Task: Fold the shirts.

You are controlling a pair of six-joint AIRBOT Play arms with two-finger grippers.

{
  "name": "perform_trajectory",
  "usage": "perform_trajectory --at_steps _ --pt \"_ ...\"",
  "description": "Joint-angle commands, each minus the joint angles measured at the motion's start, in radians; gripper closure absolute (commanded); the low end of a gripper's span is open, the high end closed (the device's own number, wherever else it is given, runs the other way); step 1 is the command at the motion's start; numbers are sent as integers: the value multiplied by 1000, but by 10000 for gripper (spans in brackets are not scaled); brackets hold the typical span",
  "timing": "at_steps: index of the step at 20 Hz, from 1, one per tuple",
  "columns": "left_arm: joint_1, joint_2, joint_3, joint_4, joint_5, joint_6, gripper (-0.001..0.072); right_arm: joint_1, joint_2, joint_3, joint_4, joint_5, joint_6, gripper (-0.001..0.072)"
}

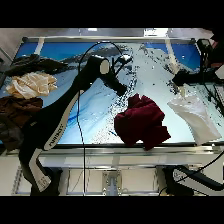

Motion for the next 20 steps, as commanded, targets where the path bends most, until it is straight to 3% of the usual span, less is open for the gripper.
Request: perform_trajectory --at_steps 1,4,6,8,20 --pt "-9 5 8 155 25 -103 74 -78 -2 -194 92 151 -89 302" --pt "-9 5 -13 156 1 -103 73 -125 -45 -345 206 107 -149 300" --pt "-9 5 -18 155 -5 -103 74 -149 -102 -375 225 87 -150 254" --pt "-9 5 -18 156 -4 -103 74 -161 -161 -375 269 74 -187 254" --pt "-9 5 -18 155 16 -104 74 -161 -246 -375 191 -150 -205 254"
